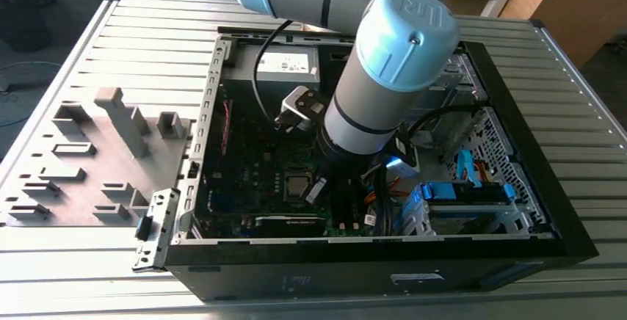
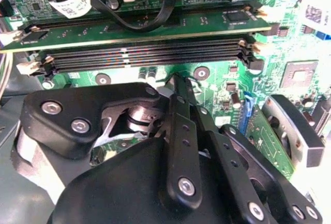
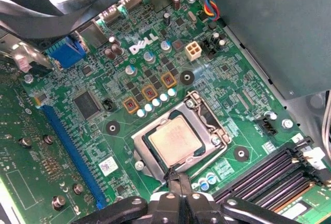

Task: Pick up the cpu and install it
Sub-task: 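Install the first cpu locking lever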

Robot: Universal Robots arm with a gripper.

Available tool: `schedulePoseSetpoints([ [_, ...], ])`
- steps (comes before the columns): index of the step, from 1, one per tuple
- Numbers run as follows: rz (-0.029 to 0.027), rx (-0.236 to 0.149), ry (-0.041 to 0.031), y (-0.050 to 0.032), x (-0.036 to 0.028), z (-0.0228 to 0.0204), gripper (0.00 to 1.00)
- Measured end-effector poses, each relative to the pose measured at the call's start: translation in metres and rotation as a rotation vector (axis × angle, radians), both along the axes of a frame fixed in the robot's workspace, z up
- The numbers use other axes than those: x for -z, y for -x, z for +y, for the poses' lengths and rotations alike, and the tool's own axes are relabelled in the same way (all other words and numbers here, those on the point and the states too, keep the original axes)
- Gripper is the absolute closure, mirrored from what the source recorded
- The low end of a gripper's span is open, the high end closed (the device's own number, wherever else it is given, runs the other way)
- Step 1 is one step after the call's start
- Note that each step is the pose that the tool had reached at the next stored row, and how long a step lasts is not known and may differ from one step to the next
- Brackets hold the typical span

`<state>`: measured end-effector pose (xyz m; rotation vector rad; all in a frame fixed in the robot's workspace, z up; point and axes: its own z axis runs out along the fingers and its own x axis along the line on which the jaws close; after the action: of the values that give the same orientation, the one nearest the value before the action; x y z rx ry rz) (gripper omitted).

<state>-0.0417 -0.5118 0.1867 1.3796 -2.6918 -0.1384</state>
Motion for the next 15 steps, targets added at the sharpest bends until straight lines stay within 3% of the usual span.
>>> schedulePoseSetpoints([
  [15,-0.0078,0.0,-0.0123,0.0046,-0.0006,-0.0026,0.89],
])
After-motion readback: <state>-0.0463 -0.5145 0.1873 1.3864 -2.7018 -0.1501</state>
